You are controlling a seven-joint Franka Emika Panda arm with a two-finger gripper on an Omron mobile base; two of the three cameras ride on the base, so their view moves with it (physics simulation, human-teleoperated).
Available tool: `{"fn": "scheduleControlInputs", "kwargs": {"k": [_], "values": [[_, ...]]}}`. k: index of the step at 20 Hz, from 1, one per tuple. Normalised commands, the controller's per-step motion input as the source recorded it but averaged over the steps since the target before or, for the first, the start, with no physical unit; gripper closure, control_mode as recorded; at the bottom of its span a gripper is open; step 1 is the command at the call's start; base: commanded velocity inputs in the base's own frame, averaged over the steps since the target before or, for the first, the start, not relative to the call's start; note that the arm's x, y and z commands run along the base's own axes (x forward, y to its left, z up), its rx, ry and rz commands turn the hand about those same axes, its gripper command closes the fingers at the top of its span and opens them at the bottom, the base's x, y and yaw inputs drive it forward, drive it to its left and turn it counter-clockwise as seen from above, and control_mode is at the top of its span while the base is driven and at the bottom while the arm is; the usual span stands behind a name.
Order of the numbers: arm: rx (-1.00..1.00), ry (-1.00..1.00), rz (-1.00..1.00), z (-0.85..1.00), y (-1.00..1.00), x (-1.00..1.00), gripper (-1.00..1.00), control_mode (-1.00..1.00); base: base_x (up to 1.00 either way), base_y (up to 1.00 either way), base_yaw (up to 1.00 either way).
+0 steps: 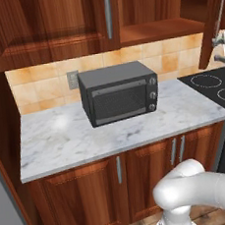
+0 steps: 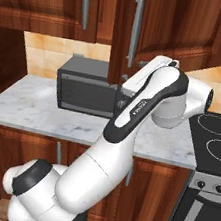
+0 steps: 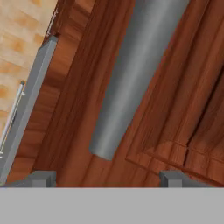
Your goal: Close all open cabinet doors.
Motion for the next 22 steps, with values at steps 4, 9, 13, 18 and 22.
{"fn": "scheduleControlInputs", "kwargs": {"k": [4,9,13,18,22], "values": [[0.00,0.00,0.15,-0.22,0.53,0.70,-1.00,-1.00,0.00,0.00,0.00],[0.00,0.00,0.13,-0.17,0.56,0.72,-1.00,-1.00,0.00,0.00,0.00],[0.00,0.00,0.08,-0.21,0.65,0.59,-1.00,-1.00,0.00,0.00,0.00],[0.00,0.00,0.04,-0.12,0.63,0.71,-1.00,-1.00,0.00,0.00,0.00],[0.00,0.00,0.03,-0.08,0.65,0.76,-1.00,-1.00,0.00,0.00,0.00]]}}
